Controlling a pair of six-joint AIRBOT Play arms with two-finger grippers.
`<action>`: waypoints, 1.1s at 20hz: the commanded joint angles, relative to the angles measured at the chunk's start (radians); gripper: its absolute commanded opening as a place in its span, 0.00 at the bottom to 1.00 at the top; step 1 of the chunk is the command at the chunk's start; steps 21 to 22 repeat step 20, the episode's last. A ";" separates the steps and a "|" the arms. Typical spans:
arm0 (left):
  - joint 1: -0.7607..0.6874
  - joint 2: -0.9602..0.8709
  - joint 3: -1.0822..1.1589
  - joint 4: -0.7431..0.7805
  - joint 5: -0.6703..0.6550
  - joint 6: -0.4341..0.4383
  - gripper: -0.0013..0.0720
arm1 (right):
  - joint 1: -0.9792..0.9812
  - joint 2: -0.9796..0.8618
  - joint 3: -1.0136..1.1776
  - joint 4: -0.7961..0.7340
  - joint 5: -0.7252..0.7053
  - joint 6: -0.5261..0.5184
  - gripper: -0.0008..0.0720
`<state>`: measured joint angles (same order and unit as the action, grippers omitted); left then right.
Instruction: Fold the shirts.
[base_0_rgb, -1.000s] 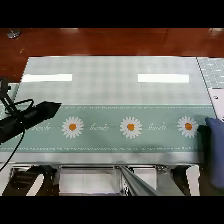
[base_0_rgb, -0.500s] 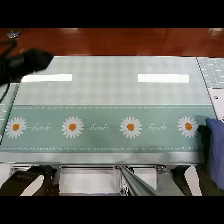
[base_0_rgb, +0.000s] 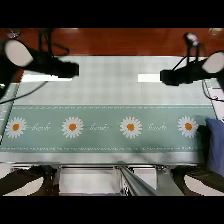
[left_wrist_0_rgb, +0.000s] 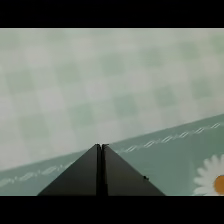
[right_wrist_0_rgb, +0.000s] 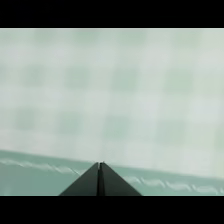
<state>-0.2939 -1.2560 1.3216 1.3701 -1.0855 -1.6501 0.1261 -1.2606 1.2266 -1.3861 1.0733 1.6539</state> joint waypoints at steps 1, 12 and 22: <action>0.002 -0.016 -0.208 0.071 -0.005 -0.102 0.05 | 0.037 -0.161 -0.013 -0.183 0.108 0.089 0.06; 0.026 -0.016 -0.221 0.063 -0.030 -0.109 0.05 | 0.038 -0.074 -0.013 -0.190 0.083 0.103 0.06; 0.026 -0.019 -0.221 0.063 -0.030 -0.109 0.05 | 0.038 -0.074 -0.013 -0.191 0.083 0.103 0.06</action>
